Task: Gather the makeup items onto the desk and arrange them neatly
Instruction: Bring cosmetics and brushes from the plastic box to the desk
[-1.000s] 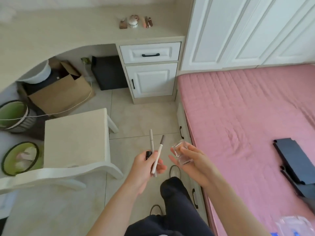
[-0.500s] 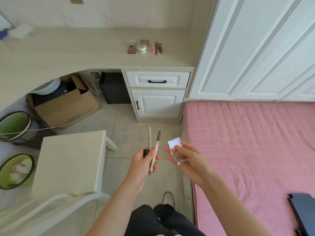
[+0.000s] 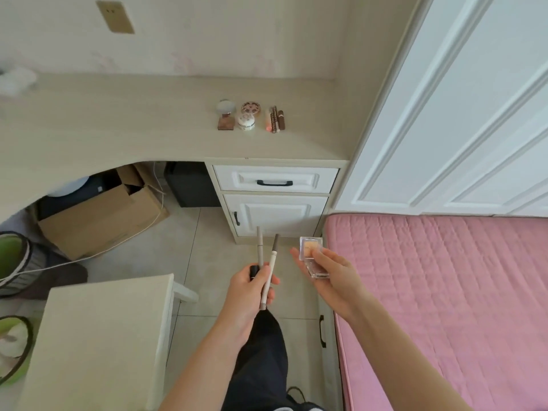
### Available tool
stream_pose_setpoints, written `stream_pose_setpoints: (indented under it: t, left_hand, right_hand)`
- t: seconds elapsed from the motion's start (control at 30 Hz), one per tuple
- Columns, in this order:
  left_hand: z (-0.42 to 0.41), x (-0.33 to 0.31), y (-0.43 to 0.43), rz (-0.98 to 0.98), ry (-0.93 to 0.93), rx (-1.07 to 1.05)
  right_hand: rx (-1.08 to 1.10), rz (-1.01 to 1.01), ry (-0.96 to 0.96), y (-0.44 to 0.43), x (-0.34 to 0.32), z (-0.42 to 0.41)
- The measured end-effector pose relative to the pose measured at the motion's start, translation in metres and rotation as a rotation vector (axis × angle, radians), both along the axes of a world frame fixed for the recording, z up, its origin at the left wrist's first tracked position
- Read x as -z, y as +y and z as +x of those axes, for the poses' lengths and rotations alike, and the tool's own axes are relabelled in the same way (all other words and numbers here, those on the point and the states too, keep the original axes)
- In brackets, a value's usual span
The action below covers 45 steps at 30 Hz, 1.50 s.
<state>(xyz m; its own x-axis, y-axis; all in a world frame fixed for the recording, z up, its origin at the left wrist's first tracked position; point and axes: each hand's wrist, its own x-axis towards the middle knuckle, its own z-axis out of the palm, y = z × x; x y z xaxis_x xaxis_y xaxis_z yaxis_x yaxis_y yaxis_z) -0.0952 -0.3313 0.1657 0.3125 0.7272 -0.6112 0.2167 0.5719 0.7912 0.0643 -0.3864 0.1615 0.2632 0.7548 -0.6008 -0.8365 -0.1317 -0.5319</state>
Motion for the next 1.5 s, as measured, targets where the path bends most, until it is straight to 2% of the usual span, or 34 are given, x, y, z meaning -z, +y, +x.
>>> stream_pose_setpoints:
  t: [0.13,0.37,0.63,0.87,0.97,1.07,1.27,1.5]
  left_hand:
    - [0.022,-0.004,0.061,0.030,0.010,0.044]
    - [0.066,-0.006,0.170,0.112,0.011,0.153]
    - [0.125,0.004,0.248,0.076,0.004,0.190]
    - [0.193,0.013,0.311,-0.052,-0.050,0.172]
    - [0.224,0.018,0.336,-0.070,-0.042,0.163]
    - [0.252,0.025,0.357,-0.053,0.011,0.162]
    - [0.303,0.054,0.384,0.087,0.189,0.241]
    - [0.337,0.075,0.411,0.166,0.378,0.284]
  right_hand:
    - [0.064,-0.022,-0.032,0.055,-0.005,0.018]
    - [0.259,0.048,0.117,0.150,-0.020,0.053]
    - [0.309,0.034,0.096,0.221,-0.018,0.105]
    - [0.252,-0.059,0.013,0.284,0.002,0.178]
    - [0.238,-0.075,0.048,0.312,0.012,0.206]
    - [0.199,-0.130,0.050,0.336,0.024,0.231]
    - [0.187,-0.300,-0.102,0.374,0.045,0.267]
    - [0.140,-0.388,-0.175,0.402,0.063,0.288]
